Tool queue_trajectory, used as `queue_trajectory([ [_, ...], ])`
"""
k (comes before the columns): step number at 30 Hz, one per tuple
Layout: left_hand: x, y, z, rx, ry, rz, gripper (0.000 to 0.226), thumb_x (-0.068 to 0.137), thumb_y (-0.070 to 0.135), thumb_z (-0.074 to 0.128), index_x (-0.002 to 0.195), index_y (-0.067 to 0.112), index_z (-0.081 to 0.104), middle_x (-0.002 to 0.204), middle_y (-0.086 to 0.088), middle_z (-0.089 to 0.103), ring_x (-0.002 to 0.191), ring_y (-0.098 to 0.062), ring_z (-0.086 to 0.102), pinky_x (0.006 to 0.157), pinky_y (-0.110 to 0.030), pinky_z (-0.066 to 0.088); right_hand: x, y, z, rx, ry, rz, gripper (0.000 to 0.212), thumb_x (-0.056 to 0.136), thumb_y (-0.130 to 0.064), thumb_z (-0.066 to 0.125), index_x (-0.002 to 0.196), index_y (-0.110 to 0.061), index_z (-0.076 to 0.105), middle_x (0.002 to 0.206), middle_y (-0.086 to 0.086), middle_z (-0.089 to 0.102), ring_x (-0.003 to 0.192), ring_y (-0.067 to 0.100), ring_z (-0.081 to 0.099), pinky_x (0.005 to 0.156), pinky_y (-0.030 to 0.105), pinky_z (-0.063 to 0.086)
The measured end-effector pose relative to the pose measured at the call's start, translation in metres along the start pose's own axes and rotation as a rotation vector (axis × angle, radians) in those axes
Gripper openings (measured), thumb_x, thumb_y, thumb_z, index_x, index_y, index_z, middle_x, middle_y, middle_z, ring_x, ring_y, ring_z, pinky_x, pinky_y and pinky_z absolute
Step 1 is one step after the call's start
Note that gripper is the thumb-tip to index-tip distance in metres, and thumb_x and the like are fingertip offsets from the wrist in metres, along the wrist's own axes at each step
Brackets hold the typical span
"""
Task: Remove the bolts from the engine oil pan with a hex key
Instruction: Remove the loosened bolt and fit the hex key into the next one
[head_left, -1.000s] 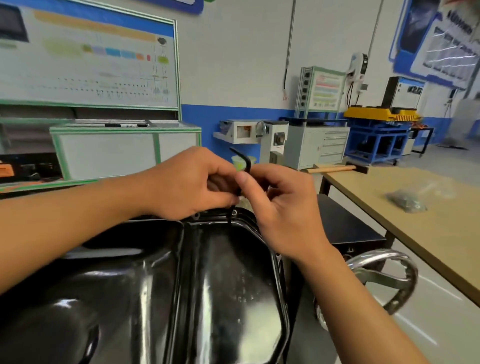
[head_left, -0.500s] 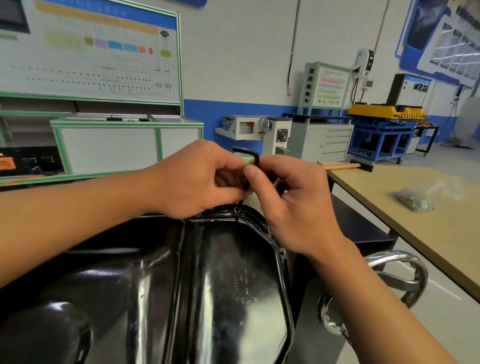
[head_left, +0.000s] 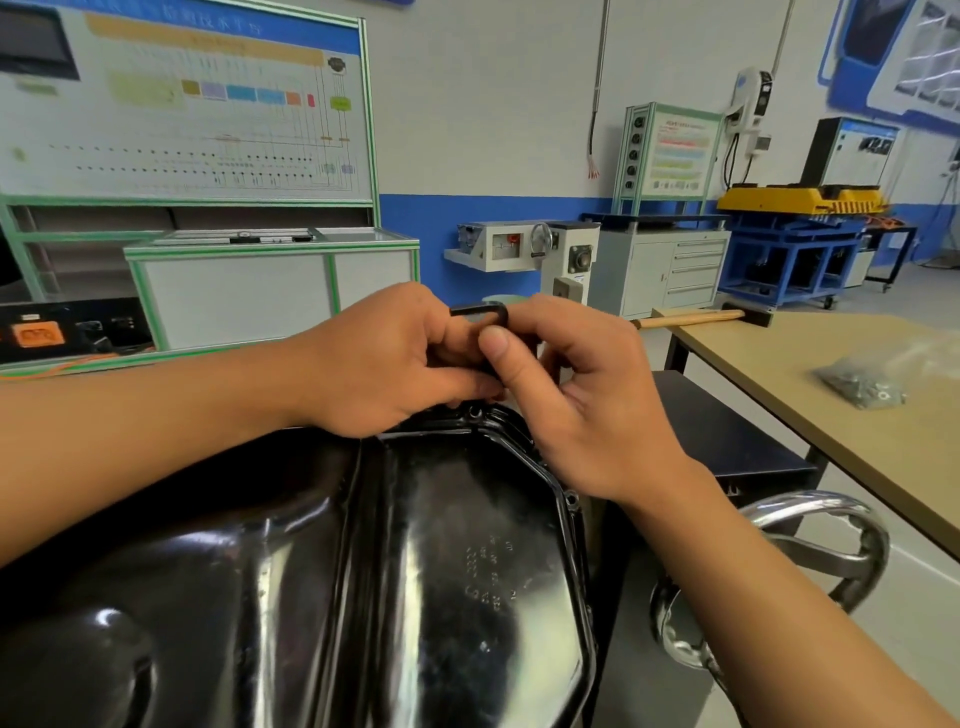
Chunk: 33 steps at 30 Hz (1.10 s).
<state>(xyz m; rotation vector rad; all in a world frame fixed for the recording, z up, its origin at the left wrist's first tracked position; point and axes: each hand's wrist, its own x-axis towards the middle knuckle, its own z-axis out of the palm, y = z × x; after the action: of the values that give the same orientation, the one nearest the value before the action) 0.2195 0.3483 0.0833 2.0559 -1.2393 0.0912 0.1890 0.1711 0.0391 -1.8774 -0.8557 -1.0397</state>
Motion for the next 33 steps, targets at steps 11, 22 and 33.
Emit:
queue_trajectory([
  [11, 0.001, -0.002, 0.005, 0.108, 0.007, 0.029, 0.011, 0.08, 0.034, 0.063, 0.085, 0.031, 0.071, 0.081, 0.009, 0.074, 0.082, -0.012, 0.072, 0.076, -0.029, 0.055, 0.007, -0.036, 0.032, 0.475, 0.115, 0.159, 0.034, 0.097, -0.029, 0.043, 0.063, -0.03, 0.044, 0.057, -0.02, 0.039, 0.056, -0.002, 0.038, 0.06, 0.011, 0.033],
  [22, 0.003, -0.012, 0.005, 0.085, 0.18, -0.048, 0.003, 0.081, 0.02, 0.081, 0.08, 0.022, 0.078, 0.075, 0.008, 0.076, 0.066, 0.003, 0.065, 0.069, -0.013, 0.048, 0.017, -0.02, 0.027, 0.734, 0.383, 0.352, 0.017, 0.085, -0.026, 0.07, 0.077, -0.011, 0.07, 0.067, 0.003, 0.068, 0.063, 0.019, 0.066, 0.061, 0.03, 0.058],
  [33, 0.002, -0.009, 0.006, 0.071, 0.128, -0.059, 0.006, 0.076, 0.016, 0.084, 0.076, 0.018, 0.078, 0.068, 0.009, 0.073, 0.061, 0.002, 0.062, 0.068, -0.017, 0.049, 0.03, -0.032, 0.021, 0.906, 0.193, 0.687, 0.02, 0.076, -0.03, 0.076, 0.084, -0.014, 0.07, 0.043, -0.005, 0.042, 0.053, 0.014, 0.04, 0.049, 0.018, 0.043],
])
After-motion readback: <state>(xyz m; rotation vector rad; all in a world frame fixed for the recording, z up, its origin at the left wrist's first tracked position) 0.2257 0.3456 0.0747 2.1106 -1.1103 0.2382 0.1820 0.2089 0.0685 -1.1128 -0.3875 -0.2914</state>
